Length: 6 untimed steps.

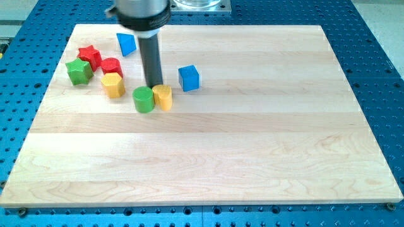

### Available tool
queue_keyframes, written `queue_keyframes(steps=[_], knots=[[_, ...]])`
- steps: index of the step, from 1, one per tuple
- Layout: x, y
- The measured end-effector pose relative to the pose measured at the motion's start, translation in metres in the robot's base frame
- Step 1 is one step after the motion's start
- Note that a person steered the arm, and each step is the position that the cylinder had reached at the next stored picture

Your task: Separate the green circle and the heart from each other

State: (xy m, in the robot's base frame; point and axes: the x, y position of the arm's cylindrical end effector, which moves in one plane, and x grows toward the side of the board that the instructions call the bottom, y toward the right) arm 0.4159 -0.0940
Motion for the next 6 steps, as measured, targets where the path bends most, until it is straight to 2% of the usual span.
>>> queue_keyframes(steps=[2,3,4,5,6], knots=[[0.051,-0.007],[0.080,0.041],[0.055,0.087],[0.019,0.036],[0.013,0.013]])
